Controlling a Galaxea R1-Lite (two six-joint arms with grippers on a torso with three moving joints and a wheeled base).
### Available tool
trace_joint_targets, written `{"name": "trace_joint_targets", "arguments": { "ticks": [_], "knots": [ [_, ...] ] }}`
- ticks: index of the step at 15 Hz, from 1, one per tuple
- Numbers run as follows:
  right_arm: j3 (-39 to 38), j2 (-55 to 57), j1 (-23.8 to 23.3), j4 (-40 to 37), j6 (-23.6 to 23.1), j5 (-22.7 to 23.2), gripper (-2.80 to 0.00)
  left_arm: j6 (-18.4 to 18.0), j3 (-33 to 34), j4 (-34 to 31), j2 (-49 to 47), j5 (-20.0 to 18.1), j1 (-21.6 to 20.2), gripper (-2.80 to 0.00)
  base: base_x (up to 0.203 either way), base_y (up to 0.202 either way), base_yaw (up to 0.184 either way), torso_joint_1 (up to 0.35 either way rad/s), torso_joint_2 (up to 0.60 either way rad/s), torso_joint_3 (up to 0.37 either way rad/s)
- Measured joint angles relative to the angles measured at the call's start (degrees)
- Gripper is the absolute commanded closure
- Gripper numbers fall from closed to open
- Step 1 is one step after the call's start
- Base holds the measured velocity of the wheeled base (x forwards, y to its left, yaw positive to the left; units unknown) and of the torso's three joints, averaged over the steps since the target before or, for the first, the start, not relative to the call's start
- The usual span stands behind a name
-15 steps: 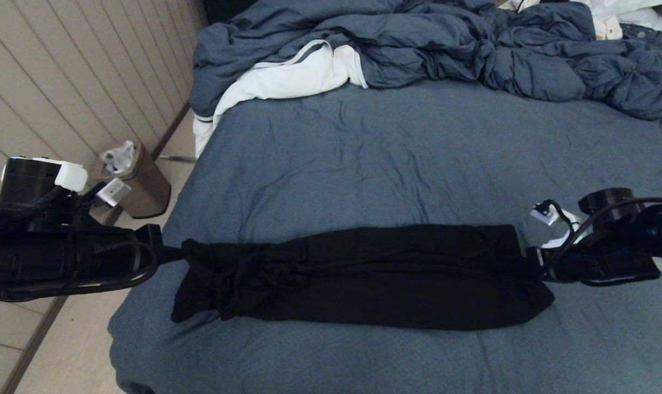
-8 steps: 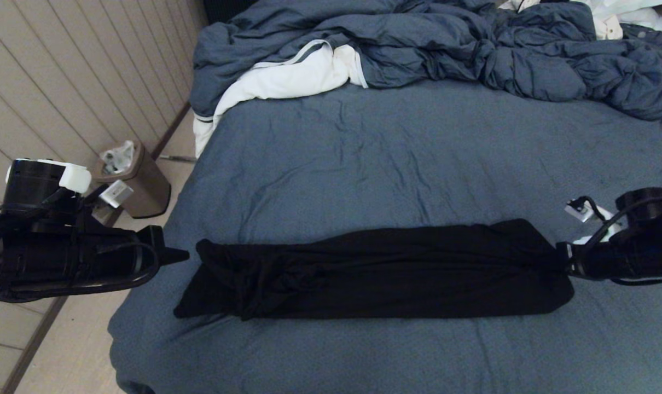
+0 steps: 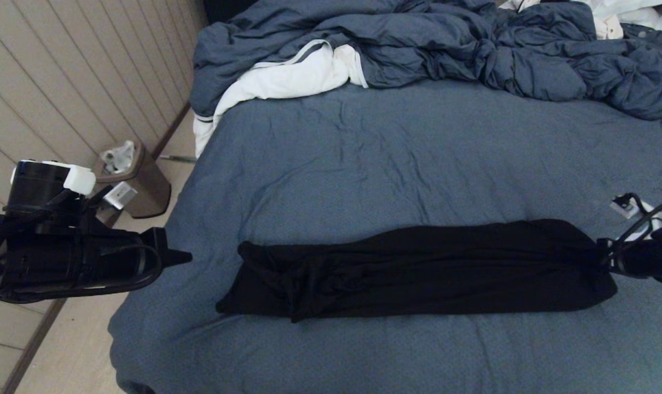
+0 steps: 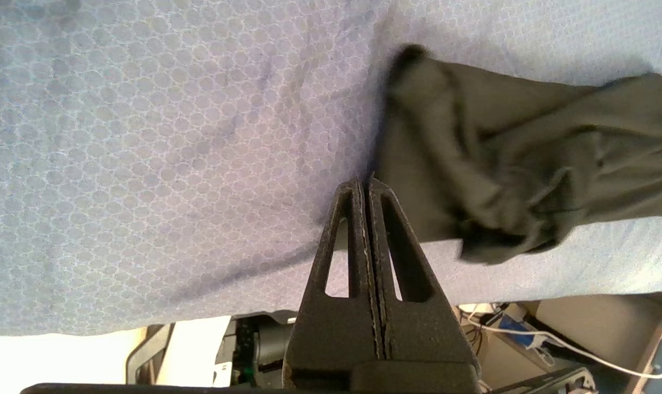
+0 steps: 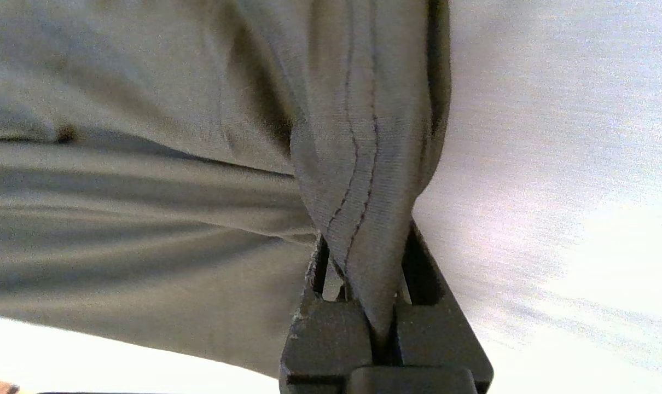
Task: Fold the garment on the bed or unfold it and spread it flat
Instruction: Fold the black T-shirt
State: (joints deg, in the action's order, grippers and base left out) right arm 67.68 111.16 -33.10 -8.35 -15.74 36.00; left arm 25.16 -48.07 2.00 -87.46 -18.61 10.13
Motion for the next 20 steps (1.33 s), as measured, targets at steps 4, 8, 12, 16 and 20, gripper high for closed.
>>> {"name": "trace_joint_targets", "arguments": {
  "ticks": [4, 8, 12, 16, 20],
  "knots": [
    [6.59, 1.05, -7.88, -5.70, -2.98, -0.01, 0.00, 0.06, 0.00, 0.00, 0.00, -0.02, 0.01, 0.00, 0.000, 0.000, 0.000, 0.000, 0.00, 0.000],
    [14.22, 1.96, -14.18, -13.85, -5.55, 0.25, 0.00, 0.15, 0.11, 0.00, 0.02, 0.01, 0.42, 0.00, 0.000, 0.000, 0.000, 0.000, 0.00, 0.000],
    [15.36, -1.86, -9.46, -18.36, -5.30, 1.03, 0.00, 0.16, 0.44, -0.02, 0.34, 0.18, 0.83, 0.00, 0.000, 0.000, 0.000, 0.000, 0.00, 0.000],
    [16.14, -9.50, 6.89, -24.26, -2.15, 1.48, 0.00, 0.26, 0.44, 0.00, 0.80, 0.36, 0.87, 0.00, 0.000, 0.000, 0.000, 0.000, 0.00, 0.000],
    [22.02, -13.89, 28.47, -29.40, 5.07, 0.30, 0.00, 0.35, 0.48, 0.00, 1.74, 0.29, 0.83, 0.00, 0.000, 0.000, 0.000, 0.000, 0.00, 0.000]
  ]
}}
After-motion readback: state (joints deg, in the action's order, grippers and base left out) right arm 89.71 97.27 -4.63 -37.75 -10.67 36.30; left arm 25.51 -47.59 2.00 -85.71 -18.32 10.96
